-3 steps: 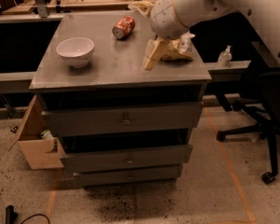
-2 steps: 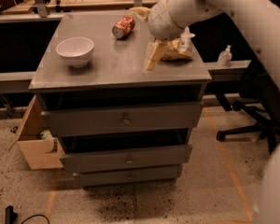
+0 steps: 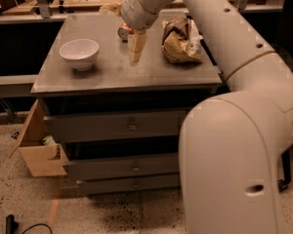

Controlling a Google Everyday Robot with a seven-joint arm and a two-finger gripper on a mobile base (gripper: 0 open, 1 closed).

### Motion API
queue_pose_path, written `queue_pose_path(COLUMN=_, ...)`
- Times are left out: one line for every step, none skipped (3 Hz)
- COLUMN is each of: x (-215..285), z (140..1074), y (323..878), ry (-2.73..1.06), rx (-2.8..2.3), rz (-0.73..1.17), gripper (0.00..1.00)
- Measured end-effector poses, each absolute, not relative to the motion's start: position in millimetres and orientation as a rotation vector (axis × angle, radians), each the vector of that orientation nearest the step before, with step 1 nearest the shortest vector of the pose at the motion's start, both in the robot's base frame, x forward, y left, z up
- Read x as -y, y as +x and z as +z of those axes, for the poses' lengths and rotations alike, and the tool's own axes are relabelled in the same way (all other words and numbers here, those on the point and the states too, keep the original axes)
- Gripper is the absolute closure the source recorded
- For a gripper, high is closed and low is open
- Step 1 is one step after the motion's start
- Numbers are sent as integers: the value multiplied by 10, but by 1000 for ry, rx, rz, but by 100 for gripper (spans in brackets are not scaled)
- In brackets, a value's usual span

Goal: Move white bowl near coke can

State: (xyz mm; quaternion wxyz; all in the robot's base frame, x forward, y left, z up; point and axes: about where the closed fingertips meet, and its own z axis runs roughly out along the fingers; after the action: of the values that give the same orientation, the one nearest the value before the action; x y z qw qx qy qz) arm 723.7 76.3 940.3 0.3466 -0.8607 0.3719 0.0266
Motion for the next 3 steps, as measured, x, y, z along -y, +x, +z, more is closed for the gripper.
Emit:
queue_pose_path(x=-1137, z=9514, y=7257, ry=-2334, rx=-832, rz=22, gripper=0)
queue_pose_path(x=-1412, z=9446, y=7254, ry=-2442, rx=-743, rz=-15, gripper=0)
queue_pose_path(x=-1602, z=9302, y=7319, ry=-2539, rx=-684, rz=-61, gripper=0)
